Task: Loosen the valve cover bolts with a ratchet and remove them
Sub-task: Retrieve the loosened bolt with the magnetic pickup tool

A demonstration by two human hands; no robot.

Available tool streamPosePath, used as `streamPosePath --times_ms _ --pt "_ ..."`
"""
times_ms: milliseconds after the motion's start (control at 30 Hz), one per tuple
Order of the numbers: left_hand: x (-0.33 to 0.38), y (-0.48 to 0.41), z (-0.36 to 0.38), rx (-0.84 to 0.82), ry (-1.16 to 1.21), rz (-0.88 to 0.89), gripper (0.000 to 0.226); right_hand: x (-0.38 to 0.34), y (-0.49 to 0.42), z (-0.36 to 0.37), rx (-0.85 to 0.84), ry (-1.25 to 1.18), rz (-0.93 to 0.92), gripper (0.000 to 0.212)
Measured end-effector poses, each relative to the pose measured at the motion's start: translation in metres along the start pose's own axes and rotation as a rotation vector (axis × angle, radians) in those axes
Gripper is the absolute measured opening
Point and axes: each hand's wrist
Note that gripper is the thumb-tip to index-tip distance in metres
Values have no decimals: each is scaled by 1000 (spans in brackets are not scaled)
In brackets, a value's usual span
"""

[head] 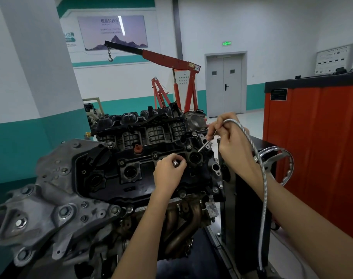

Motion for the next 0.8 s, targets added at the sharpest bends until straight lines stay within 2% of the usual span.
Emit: streamPosePath --times_ms 167,367,533,667,800 --pt "-2 0 0 -16 12 -4 10 17 10 10 -30 31 20 39" --pt "2 0 -4 -58 58 18 15 41 12 22 -153 143 52 46" --pt "22 44 11 -351 508 49 26 57 15 27 -137 188 34 44" --pt "40 80 33 -458 749 59 42 58 11 28 -219 209 55 28" --pt "54 84 36 -481 928 23 44 55 8 17 -266 251 3 24"
Point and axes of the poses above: each hand's wrist, its own y-axis away from the middle knuckle, its own z-axis out of the palm, x = y × z, and after that the axes turned 8 degrees about z, right-handed
